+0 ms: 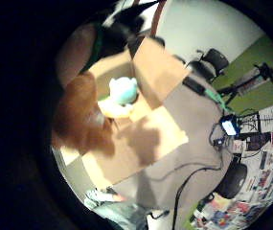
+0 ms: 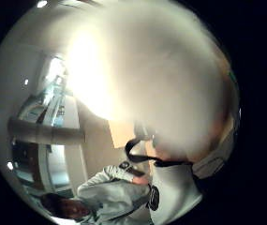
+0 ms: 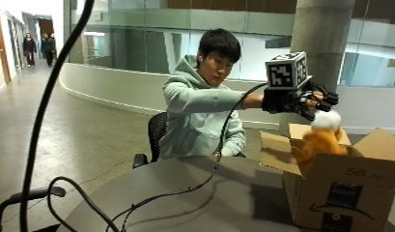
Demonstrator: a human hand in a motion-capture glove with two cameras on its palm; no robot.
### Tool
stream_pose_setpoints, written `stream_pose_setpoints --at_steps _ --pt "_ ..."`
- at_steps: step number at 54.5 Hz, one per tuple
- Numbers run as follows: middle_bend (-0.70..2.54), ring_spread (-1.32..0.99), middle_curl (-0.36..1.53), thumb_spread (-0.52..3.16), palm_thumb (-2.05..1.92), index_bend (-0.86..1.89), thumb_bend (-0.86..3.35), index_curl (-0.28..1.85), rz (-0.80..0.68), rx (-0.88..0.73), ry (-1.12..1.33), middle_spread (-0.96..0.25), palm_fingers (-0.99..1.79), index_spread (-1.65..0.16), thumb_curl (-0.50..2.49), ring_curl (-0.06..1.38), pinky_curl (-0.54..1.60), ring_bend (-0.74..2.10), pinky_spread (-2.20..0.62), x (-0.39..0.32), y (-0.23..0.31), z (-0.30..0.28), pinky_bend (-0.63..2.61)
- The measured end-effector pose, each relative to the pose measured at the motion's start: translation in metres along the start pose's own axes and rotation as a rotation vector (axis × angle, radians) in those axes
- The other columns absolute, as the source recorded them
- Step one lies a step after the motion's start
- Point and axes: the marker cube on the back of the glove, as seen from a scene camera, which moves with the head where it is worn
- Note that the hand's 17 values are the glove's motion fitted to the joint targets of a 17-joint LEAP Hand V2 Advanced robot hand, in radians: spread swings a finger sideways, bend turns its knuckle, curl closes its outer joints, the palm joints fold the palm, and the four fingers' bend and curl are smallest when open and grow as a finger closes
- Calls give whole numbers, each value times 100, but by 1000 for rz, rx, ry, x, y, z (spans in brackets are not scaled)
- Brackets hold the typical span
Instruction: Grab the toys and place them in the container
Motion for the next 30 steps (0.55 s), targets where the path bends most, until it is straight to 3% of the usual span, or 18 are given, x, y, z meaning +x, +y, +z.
stream_pose_setpoints --at_steps 4,10,21,30 --pt "34 -18 60 88 25 27 -11 59 -27 4 -33 -10 -52 -27 75 43 54 58 -12 1 0 8 107" --pt "15 -12 51 100 8 15 -8 50 -44 36 -122 -5 -37 -26 62 32 47 35 -4 8 7 -3 92" --pt "12 -9 41 113 0 14 -3 42 -56 104 -193 -3 -20 -26 50 29 40 23 2 42 50 -53 76" --pt "14 -9 37 120 3 18 -1 41 -167 143 -267 -3 -10 -27 44 29 37 19 3 42 107 -74 71"
